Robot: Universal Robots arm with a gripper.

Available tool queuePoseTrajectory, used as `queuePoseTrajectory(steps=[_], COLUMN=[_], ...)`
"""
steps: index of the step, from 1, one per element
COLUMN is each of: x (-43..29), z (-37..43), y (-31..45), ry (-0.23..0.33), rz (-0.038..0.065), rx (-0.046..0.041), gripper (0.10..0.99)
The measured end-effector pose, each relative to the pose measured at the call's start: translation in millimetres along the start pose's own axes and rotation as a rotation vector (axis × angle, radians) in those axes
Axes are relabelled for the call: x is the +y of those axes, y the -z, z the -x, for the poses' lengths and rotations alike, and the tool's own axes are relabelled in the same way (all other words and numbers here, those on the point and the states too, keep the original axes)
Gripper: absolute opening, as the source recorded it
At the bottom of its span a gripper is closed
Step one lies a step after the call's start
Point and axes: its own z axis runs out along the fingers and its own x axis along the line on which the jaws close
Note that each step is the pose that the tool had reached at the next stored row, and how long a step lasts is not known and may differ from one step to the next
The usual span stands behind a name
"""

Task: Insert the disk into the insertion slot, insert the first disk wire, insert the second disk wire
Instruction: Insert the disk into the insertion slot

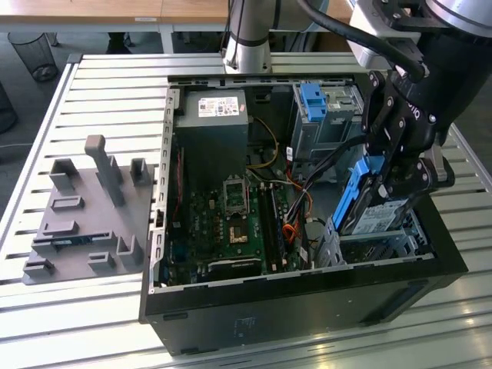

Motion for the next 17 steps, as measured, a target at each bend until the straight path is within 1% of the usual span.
queuePoseTrajectory(steps=[10,17], x=[-0.1,-0.3], z=[0.0,0.0], y=[-6.4,-12.3], ry=[0.000,0.000], rz=[-0.001,-0.001], rx=[0.0000,-0.0001], gripper=[0.365,0.365])
